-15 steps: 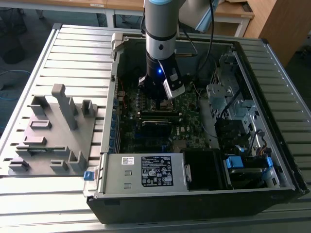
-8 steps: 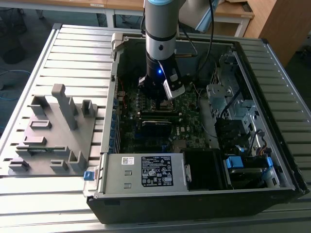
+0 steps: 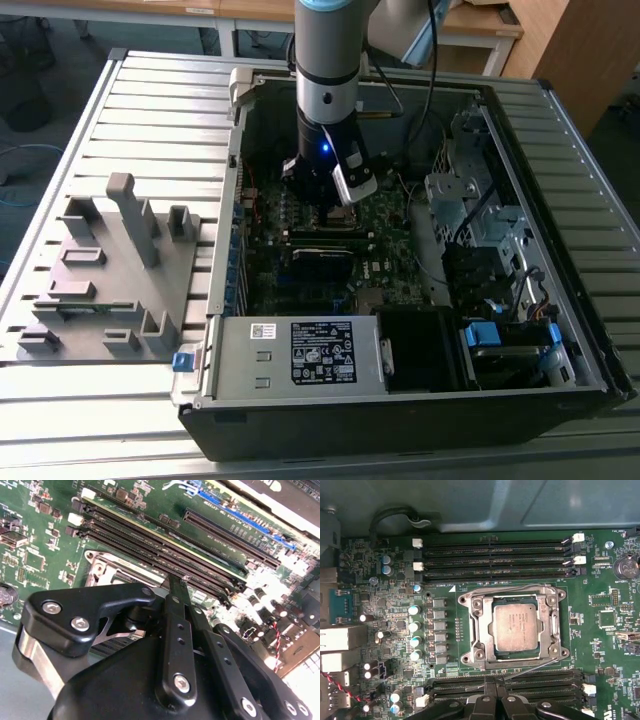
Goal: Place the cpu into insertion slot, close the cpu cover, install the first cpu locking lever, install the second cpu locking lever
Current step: 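Install the second cpu locking lever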
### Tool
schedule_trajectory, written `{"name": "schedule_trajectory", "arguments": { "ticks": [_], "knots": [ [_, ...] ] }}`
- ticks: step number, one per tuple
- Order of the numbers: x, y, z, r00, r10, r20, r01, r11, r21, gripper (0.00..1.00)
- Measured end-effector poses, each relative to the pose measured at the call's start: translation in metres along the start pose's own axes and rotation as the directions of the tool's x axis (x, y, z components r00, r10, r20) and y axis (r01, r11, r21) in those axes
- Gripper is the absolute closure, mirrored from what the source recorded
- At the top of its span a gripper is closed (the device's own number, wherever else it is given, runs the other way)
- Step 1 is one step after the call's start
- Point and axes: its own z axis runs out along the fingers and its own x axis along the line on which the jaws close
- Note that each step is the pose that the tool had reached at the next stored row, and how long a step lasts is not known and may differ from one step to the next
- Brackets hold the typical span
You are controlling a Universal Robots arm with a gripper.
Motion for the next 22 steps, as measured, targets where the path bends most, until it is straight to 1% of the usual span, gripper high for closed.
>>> {"name": "schedule_trajectory", "arguments": {
  "ticks": [5, 9, 14, 22],
  "knots": [
    [0.0, 0.0, 0.0001, 1.0, 0.0, 0.0001, 0.0, 1.0, -0.0001, 0.9],
    [0.0025, -0.0002, 0.0, 1.0, 0.0, 0.0, 0.0, 1.0, -0.0006, 0.9],
    [0.0027, -0.0002, 0.0, 1.0, 0.0, 0.0, 0.0, 1.0, -0.0006, 0.9],
    [0.003, -0.0003, 0.0029, 1.0, 0.0, -0.0001, 0.0, 1.0, -0.0005, 0.9]
  ]
}}
